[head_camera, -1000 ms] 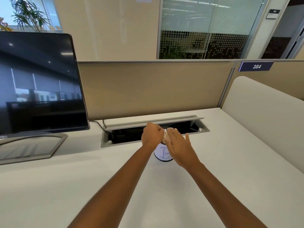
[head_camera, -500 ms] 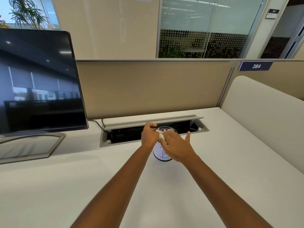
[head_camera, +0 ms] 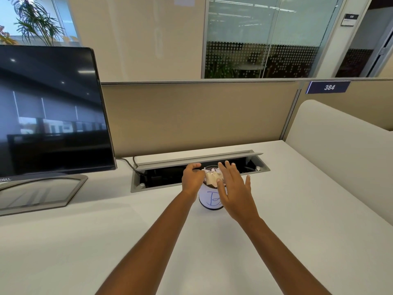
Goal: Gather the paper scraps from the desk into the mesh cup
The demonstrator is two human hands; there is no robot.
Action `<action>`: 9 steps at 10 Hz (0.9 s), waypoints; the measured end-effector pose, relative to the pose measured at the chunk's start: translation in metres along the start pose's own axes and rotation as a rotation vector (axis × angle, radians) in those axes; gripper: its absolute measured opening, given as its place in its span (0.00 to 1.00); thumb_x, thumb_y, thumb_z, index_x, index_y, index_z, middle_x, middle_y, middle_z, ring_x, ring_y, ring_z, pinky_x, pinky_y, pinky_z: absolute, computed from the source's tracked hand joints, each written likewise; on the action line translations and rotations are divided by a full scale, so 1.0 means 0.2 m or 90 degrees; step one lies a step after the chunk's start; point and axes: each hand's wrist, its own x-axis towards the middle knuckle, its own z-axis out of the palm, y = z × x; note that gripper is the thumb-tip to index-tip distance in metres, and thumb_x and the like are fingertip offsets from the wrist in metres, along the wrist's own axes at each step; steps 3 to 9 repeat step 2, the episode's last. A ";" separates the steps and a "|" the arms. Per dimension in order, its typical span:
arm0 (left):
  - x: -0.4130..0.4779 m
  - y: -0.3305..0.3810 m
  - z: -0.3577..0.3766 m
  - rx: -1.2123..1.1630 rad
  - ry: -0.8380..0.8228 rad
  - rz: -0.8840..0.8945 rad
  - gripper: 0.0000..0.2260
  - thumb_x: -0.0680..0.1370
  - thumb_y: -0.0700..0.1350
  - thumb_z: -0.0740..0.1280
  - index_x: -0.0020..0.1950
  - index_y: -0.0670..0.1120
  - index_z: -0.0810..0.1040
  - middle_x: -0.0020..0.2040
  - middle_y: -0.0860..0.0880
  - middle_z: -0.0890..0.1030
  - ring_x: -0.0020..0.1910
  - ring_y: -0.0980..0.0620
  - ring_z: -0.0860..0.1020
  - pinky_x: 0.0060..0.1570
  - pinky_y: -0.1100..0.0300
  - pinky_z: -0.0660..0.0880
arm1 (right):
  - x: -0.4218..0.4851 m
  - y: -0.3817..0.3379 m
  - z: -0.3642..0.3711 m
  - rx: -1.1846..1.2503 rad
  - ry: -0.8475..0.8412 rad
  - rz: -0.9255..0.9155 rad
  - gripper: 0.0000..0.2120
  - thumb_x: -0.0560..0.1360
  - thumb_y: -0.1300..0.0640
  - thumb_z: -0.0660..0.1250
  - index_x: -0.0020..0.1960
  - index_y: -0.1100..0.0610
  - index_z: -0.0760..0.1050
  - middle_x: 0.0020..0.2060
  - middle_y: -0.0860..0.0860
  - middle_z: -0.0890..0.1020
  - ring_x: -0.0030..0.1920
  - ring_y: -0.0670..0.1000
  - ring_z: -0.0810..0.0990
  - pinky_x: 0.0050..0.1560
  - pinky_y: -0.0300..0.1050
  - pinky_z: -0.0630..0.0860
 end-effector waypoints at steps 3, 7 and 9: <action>-0.15 -0.11 -0.09 0.142 0.110 0.151 0.19 0.79 0.37 0.60 0.70 0.44 0.67 0.70 0.44 0.69 0.67 0.48 0.69 0.59 0.64 0.65 | -0.19 0.04 0.05 0.065 0.106 0.032 0.23 0.79 0.57 0.56 0.73 0.53 0.57 0.76 0.53 0.56 0.75 0.49 0.46 0.75 0.52 0.45; -0.15 -0.11 -0.09 0.142 0.110 0.151 0.19 0.79 0.37 0.60 0.70 0.44 0.67 0.70 0.44 0.69 0.67 0.48 0.69 0.59 0.64 0.65 | -0.19 0.04 0.05 0.065 0.106 0.032 0.23 0.79 0.57 0.56 0.73 0.53 0.57 0.76 0.53 0.56 0.75 0.49 0.46 0.75 0.52 0.45; -0.15 -0.11 -0.09 0.142 0.110 0.151 0.19 0.79 0.37 0.60 0.70 0.44 0.67 0.70 0.44 0.69 0.67 0.48 0.69 0.59 0.64 0.65 | -0.19 0.04 0.05 0.065 0.106 0.032 0.23 0.79 0.57 0.56 0.73 0.53 0.57 0.76 0.53 0.56 0.75 0.49 0.46 0.75 0.52 0.45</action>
